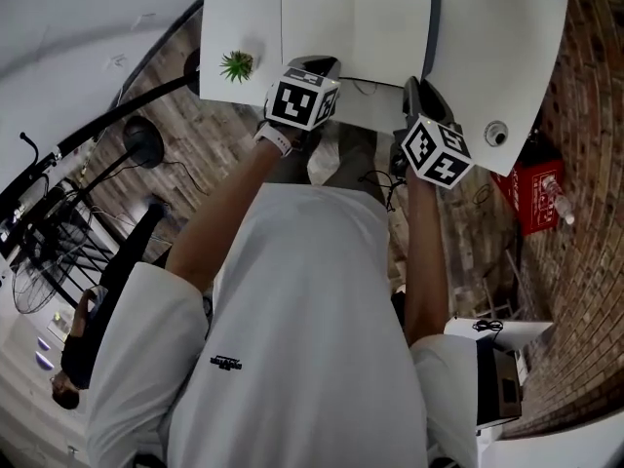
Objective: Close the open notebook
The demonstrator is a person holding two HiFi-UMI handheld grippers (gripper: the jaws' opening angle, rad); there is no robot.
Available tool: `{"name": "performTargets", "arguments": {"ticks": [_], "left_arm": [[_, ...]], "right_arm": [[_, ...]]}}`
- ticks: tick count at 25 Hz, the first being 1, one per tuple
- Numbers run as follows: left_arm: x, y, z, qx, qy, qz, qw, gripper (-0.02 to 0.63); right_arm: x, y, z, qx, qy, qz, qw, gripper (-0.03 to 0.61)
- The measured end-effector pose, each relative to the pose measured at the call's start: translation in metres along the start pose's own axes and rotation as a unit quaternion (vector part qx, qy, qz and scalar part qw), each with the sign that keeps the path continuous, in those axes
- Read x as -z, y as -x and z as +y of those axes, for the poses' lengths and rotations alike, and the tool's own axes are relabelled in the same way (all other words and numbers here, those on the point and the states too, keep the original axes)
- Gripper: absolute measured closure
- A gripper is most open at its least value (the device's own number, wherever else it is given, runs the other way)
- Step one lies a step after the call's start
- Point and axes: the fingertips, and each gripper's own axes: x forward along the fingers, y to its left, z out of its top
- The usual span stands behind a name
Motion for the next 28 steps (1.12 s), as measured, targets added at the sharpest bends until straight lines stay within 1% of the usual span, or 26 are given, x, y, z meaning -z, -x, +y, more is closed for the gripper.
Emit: {"name": "performTargets", "arguments": {"ticks": [2,6,11,16,19,23,28], "left_arm": [[0.002,0.009,0.0,0.004,0.007,-0.009,0.9999,0.611],[0.01,0.025,0.001,0.007,0.012,-0.015,0.9998,0.611],[0.016,0.041,-0.004,0.019,0.016,-0.031,0.9992,0.611],[0.017,0.065,0.003,0.019,0.032,-0.058,0.9976,0.611],[0.019,0.081,0.01,0.018,0.044,-0.076,0.996,0.611],[0.023,0.099,0.023,0.01,0.06,-0.095,0.9936,0.611],[0.034,0.112,0.038,0.003,0.083,-0.104,0.9911,0.611]], "right_arm": [[-0.002,0.002,0.006,0.002,0.01,-0.006,1.0,0.511],[-0.004,0.006,0.022,0.002,0.026,-0.016,1.0,0.513],[-0.01,0.018,0.047,-0.003,0.082,-0.029,0.996,0.515],[-0.009,0.027,0.069,-0.004,0.13,-0.04,0.991,0.515],[-0.006,0.029,0.085,-0.001,0.178,-0.04,0.983,0.515],[-0.002,0.028,0.11,-0.005,0.243,-0.037,0.969,0.515],[0.0,0.025,0.134,-0.02,0.291,-0.032,0.956,0.512]]}}
